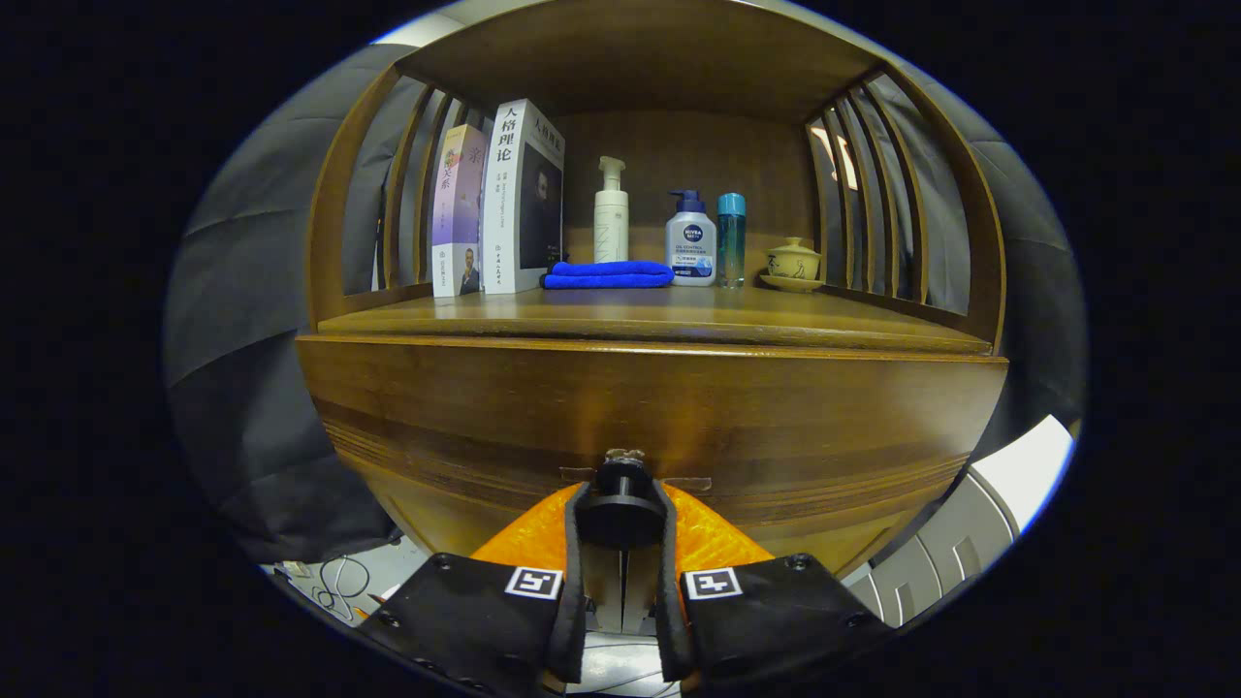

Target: Pull open the drawer, take out the items inside it, and place them on the countertop above the cabinet.

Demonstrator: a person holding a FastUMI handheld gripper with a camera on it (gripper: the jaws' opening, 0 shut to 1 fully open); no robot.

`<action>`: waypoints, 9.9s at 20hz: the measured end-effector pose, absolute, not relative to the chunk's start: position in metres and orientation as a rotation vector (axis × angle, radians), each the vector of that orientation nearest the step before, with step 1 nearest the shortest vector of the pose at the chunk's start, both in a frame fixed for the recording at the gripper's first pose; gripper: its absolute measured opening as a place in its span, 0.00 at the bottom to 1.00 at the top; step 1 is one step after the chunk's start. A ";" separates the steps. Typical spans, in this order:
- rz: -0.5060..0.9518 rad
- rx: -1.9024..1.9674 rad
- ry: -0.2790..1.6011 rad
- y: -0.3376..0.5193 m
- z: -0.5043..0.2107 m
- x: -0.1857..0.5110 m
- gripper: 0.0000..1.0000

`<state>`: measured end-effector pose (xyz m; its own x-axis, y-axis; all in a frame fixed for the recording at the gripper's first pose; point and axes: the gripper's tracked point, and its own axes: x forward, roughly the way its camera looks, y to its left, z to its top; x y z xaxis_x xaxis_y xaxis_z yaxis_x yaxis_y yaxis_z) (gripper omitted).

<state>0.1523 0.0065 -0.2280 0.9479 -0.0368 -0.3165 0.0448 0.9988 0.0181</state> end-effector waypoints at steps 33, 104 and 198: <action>0.032 -0.019 0.284 0.019 -0.234 -0.003 0.32; 0.129 0.033 1.256 -0.009 -0.259 0.162 0.85; 0.016 0.111 -0.009 0.007 -0.111 0.091 0.98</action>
<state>0.0910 0.0069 -0.1107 0.9998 0.0158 0.0099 -0.0168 0.9937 0.1104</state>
